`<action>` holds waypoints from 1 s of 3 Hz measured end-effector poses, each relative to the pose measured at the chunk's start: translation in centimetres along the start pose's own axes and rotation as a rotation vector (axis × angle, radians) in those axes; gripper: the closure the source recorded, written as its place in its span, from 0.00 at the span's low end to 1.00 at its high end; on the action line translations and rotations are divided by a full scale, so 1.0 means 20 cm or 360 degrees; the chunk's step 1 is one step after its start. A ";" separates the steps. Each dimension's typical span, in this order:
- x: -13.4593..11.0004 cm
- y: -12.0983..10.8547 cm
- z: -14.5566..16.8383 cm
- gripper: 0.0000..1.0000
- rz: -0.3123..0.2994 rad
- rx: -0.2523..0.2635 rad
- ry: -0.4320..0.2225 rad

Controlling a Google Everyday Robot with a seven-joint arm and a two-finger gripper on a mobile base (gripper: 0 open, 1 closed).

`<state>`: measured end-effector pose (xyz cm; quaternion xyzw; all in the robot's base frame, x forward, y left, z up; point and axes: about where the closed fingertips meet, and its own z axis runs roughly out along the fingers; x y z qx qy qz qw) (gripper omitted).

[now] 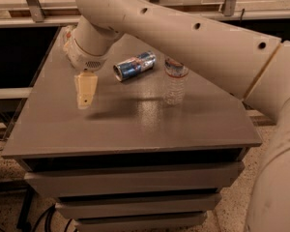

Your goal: Knock 7up can over

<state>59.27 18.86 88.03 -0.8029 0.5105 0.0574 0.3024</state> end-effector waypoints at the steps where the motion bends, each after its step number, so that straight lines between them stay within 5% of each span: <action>1: 0.02 -0.05 0.01 0.00 0.0000 0.0013 -0.0003; 3: 0.10 -0.10 0.03 0.00 0.0040 0.0025 -0.0014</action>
Offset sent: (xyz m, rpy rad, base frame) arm 0.0318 -0.0035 -0.0028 0.0180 -0.0029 -0.0228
